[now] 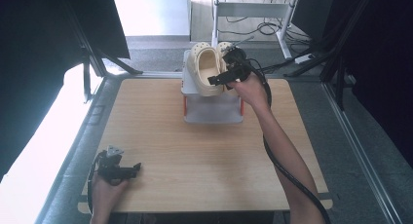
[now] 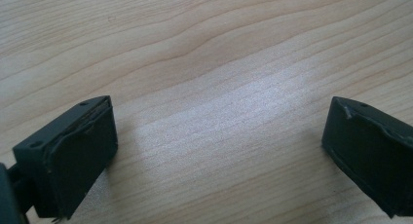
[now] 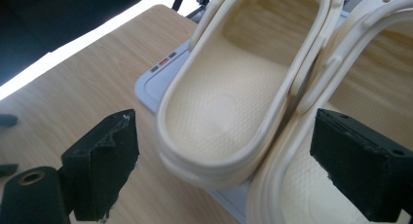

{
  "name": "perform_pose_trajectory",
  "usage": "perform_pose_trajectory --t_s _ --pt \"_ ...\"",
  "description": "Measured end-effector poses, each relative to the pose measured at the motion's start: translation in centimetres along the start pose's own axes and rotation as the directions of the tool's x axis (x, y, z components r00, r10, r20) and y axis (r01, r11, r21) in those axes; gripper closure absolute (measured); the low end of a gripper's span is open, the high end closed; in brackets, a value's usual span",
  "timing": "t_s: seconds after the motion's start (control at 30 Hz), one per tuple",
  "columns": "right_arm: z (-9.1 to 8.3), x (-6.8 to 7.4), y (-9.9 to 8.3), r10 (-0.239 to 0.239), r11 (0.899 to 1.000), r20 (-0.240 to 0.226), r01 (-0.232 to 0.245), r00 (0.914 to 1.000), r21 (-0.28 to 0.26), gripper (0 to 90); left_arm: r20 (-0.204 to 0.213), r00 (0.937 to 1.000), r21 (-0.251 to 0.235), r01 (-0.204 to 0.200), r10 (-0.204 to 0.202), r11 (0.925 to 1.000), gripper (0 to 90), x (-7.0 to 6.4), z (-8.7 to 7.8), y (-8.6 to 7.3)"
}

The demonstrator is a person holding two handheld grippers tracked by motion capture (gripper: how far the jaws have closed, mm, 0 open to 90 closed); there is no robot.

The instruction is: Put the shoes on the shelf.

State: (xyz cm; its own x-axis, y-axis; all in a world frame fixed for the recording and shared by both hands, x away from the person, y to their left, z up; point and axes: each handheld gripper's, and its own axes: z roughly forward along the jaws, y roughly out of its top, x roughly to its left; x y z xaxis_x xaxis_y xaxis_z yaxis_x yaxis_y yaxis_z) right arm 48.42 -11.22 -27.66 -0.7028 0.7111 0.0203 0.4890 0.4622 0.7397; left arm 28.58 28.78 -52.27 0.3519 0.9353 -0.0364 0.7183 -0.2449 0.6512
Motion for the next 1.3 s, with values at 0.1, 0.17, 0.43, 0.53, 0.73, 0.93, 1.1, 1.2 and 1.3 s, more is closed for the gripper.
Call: perform_pose_trajectory --t_s 0.1,0.17,0.43,0.53,0.73,0.93,1.1,1.2,1.3 --pt "-0.7 0.3 -0.8 -0.018 1.000 -0.018 0.018 0.9997 -0.014 9.8 -0.006 1.0000 -0.006 0.000 0.000 1.0000 0.0 0.0 0.0 0.0" --pt "-1.0 0.4 -1.3 -0.031 0.999 -0.024 0.031 0.9992 -0.012 9.8 -0.006 1.0000 -0.005 0.000 0.000 1.0000 0.0 0.0 0.0 0.0" --pt "-3.1 0.9 -3.9 -0.057 0.998 -0.059 0.055 0.9967 -0.033 9.8 -0.006 1.0000 -0.003 -0.002 0.002 1.0000 0.0 0.0 0.0 0.0" --pt "-3.8 1.1 -4.8 -0.060 0.998 -0.069 0.058 0.9958 -0.035 9.9 -0.006 1.0000 -0.003 -0.002 0.002 1.0000 0.0 0.0 0.0 0.0" --pt "-4.9 1.3 -6.9 -0.074 0.997 -0.085 0.071 0.9936 -0.041 10.0 -0.006 1.0000 -0.003 -0.002 0.002 1.0000 0.0 0.0 0.0 0.0" --pt "-5.4 1.2 -9.1 -0.077 0.996 -0.098 0.073 0.9922 -0.049 10.2 -0.008 1.0000 -0.004 0.000 0.000 1.0000 0.0 -0.1 0.0 0.0" --pt "-5.8 1.1 -10.6 -0.076 0.996 -0.099 0.070 0.9922 -0.055 10.5 -0.009 1.0000 -0.003 0.001 -0.002 1.0000 0.0 -0.1 0.0 0.0" --pt "-5.9 0.9 -11.5 -0.073 0.996 -0.095 0.068 0.9928 -0.058 10.7 -0.009 1.0000 -0.003 0.001 -0.001 1.0000 0.0 -0.1 0.0 0.0" --pt "-5.9 0.8 -12.3 -0.074 0.996 -0.091 0.069 0.9931 -0.059 10.8 -0.010 1.0000 -0.003 0.002 -0.002 1.0000 0.0 -0.1 0.0 0.0"
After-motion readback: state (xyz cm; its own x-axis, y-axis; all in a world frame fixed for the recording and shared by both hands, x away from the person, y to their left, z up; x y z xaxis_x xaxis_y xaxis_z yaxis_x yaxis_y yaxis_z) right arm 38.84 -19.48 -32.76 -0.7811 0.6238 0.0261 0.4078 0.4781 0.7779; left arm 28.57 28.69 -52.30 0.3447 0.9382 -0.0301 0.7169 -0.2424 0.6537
